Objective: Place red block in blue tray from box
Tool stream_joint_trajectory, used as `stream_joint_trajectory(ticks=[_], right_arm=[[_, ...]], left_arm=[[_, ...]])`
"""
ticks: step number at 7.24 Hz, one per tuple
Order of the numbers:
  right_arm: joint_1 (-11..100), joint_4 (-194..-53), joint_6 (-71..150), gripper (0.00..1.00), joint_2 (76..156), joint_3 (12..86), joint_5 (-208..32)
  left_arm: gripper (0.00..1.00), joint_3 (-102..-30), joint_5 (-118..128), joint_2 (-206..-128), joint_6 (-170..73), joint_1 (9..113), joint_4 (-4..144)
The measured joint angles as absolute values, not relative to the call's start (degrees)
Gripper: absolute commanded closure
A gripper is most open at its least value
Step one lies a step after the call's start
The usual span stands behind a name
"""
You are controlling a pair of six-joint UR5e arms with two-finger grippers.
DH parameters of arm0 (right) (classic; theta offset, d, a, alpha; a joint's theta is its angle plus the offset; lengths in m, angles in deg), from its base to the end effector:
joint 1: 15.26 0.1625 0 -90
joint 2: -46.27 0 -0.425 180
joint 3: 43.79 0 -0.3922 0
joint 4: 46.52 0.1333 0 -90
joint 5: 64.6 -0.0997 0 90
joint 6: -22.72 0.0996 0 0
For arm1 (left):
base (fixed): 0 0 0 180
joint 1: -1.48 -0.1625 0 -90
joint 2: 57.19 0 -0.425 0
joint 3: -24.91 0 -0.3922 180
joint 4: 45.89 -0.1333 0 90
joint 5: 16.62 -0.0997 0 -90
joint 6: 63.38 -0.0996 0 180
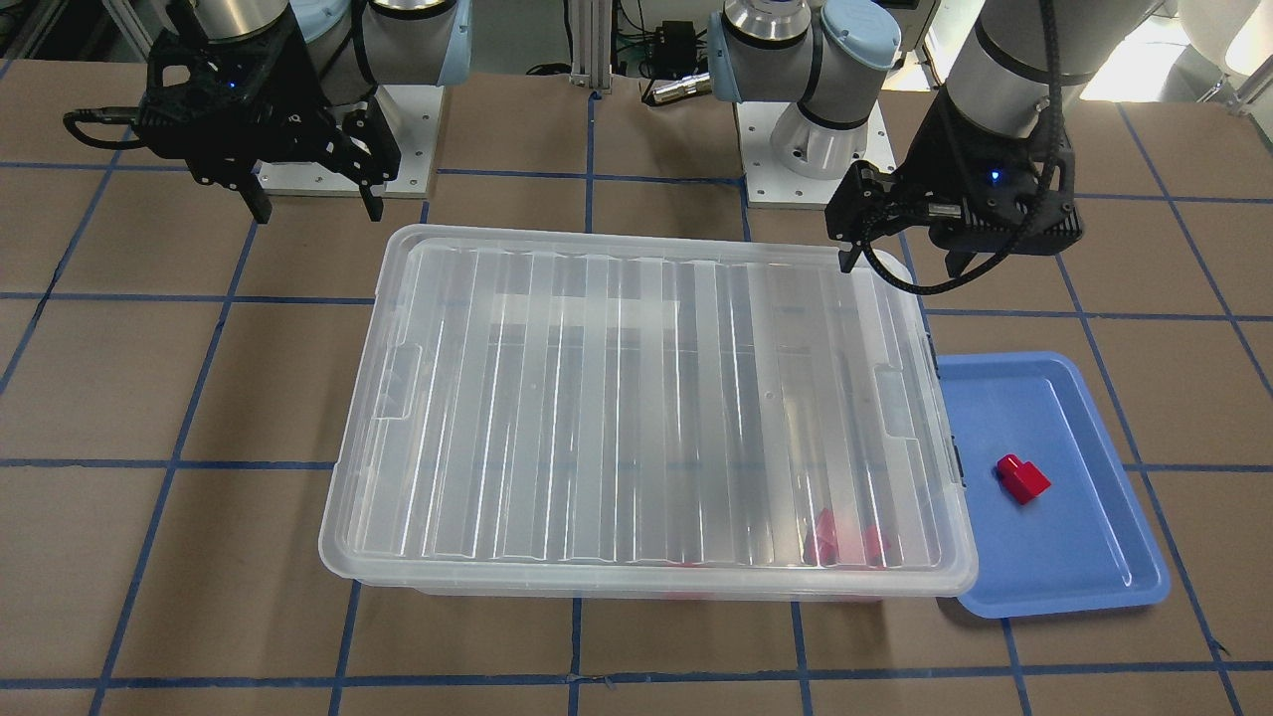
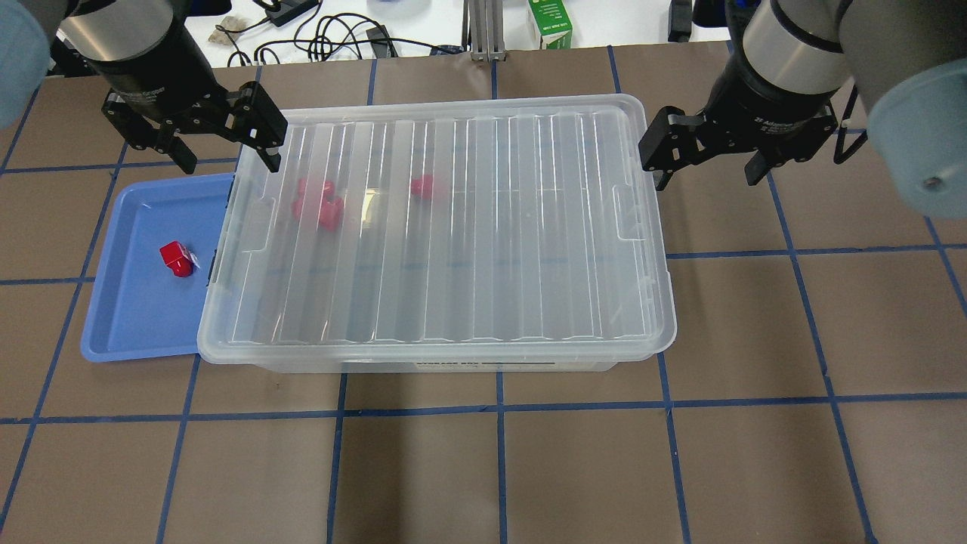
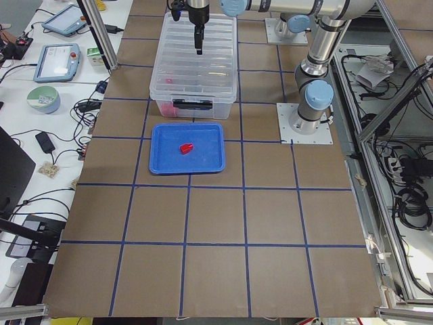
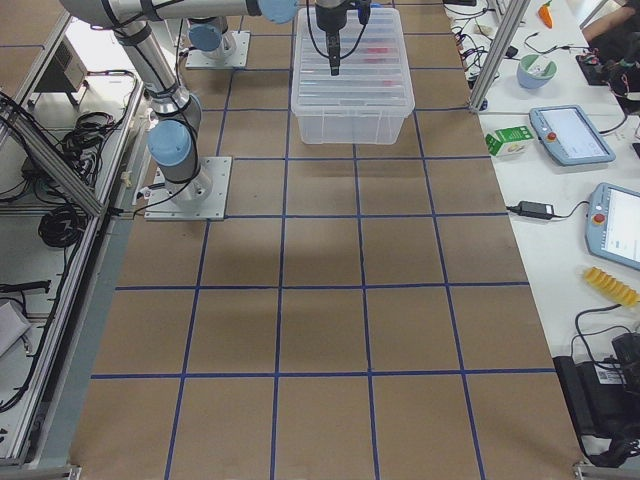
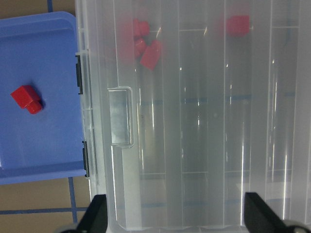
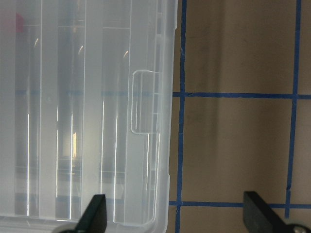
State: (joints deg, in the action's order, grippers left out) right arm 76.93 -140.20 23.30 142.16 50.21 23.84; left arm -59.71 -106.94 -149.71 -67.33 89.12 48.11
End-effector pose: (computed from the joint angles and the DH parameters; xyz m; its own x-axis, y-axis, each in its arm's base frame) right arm 0.1534 -0.4517 0.5088 -0.9991 -0.0308 -0.0281 -0.0279 0.9949 -0.0968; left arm -0.1117 -0.5131 0.5051 -0.9996 0.0278 -0.0042 0.0278 0.9994 0.0202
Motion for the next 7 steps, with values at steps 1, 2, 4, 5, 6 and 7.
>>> stream_joint_trajectory(ticks=[1, 2, 4, 5, 6, 7], right_arm=[[76.94, -140.17, 23.18, 0.0, 142.24, 50.31, 23.9], [76.94, -140.1, 23.12, 0.0, 142.32, 50.37, 23.96], [76.94, -139.97, 23.22, 0.0, 142.4, 50.44, 23.99], [76.94, -139.91, 23.24, 0.0, 142.42, 50.48, 24.0], [76.94, -139.88, 23.27, 0.0, 142.42, 50.5, 24.0], [76.94, -139.87, 23.29, 0.0, 142.42, 50.51, 24.02]], left_arm=[[0.0, -59.71, -107.02, -149.72, -66.95, 89.24, 48.31], [0.0, -59.71, -107.05, -149.66, -66.8, 89.34, 48.38], [0.0, -59.72, -107.0, -149.62, -66.73, 89.43, 48.36], [0.0, -59.75, -106.95, -149.63, -66.72, 89.46, 48.34], [0.0, -59.78, -106.87, -149.68, -66.72, 89.46, 48.31], [0.0, -59.8, -106.8, -149.71, -66.7, 89.46, 48.27]])
